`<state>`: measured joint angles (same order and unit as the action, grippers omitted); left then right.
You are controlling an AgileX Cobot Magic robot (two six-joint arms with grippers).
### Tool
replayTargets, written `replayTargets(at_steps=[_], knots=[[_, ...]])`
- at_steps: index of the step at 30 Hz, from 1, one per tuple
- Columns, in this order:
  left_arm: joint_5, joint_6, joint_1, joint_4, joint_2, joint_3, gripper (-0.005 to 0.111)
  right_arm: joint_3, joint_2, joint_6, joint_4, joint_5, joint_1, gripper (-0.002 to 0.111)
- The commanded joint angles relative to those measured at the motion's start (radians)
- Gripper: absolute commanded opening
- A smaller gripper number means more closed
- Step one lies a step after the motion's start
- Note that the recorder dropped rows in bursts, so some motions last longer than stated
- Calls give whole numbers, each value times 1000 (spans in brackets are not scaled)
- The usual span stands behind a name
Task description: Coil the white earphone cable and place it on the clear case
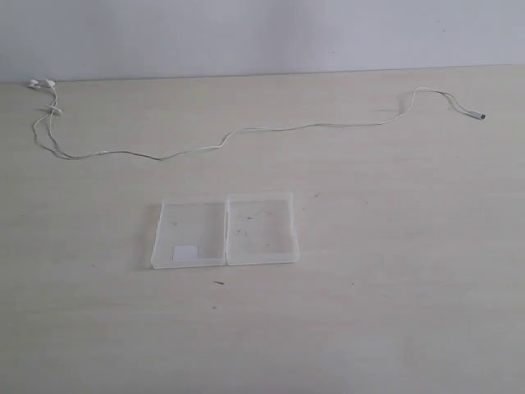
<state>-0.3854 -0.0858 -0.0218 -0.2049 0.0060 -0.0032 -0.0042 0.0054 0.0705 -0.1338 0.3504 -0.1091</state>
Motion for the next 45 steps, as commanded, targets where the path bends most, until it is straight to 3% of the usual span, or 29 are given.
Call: replayTargets(at_steps=[1, 19, 21, 25, 28, 45], knots=[[5, 4, 0, -2, -6, 3, 0, 4, -5, 2, 4, -15, 5, 0], [10, 37, 0, -42, -6, 3, 0, 4, -5, 2, 4, -15, 5, 0], [66, 54, 0, -104, -6, 3, 0, 4, -5, 2, 4, -15, 5, 0], [288, -23, 0, 33, -6, 3, 0, 4, -5, 2, 4, -15, 5, 0], [374, -31, 0, 52, -6, 3, 0, 4, -5, 2, 4, -15, 5, 0], [361, -31, 0, 52, -6, 3, 0, 4, -5, 2, 4, -15, 5, 0]])
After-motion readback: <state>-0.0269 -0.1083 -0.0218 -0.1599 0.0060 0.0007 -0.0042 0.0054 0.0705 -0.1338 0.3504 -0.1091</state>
